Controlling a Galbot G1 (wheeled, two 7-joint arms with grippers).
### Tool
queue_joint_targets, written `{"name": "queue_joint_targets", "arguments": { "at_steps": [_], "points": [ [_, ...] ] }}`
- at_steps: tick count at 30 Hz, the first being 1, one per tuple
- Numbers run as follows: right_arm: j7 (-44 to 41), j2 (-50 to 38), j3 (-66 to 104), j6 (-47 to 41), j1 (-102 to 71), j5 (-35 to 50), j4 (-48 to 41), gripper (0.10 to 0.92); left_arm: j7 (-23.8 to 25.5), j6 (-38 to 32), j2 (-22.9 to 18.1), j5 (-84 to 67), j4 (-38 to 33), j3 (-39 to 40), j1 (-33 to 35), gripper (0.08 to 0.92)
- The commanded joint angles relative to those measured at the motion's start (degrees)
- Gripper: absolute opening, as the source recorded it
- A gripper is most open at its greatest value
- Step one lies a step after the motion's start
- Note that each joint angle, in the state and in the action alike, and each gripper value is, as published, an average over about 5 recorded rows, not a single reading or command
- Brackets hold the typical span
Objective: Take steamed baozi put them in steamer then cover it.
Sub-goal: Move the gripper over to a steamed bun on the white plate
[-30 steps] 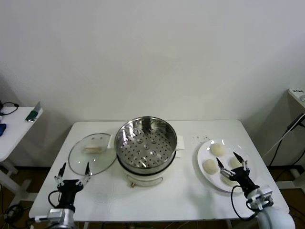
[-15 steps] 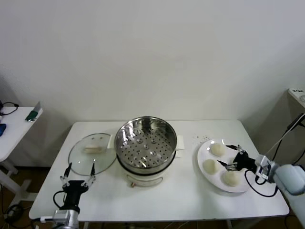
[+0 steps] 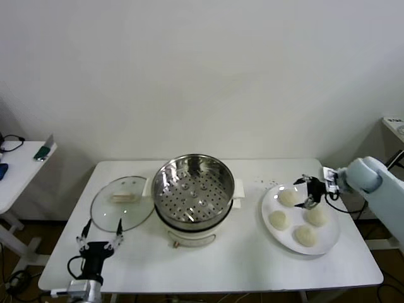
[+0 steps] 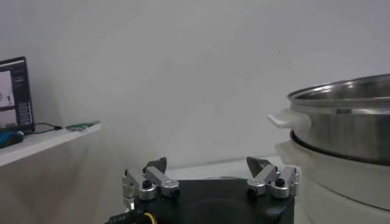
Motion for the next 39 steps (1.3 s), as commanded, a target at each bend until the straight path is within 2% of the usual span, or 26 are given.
{"name": "queue_joint_targets", "arguments": {
  "at_steps": [1, 14, 35, 39],
  "points": [
    [-5.8, 7.4, -25.3, 0.6, 21.3, -2.2, -15.4, 0.823, -0.3, 0.2, 0.3, -0.3, 0.1, 0.0, 0.0, 0.823],
    [-4.1, 16.0, -22.4, 2.8, 16.5, -7.4, -25.1, 0.823, -0.2, 1.4, 1.7, -2.1, 0.2, -1.6, -0.2, 0.823],
    [-3.2, 21.4, -17.2, 5.9, 12.4, -12.7, -30.8, 0.82, -0.3, 1.7, 2.0, -2.9, 0.5, -2.4, -0.2, 0.823],
    [-3.3, 21.4, -17.0, 6.1, 12.2, -12.8, -30.9, 0.786, -0.4, 1.7, 1.9, -2.9, 0.5, -2.4, -0.2, 0.823]
  ]
}}
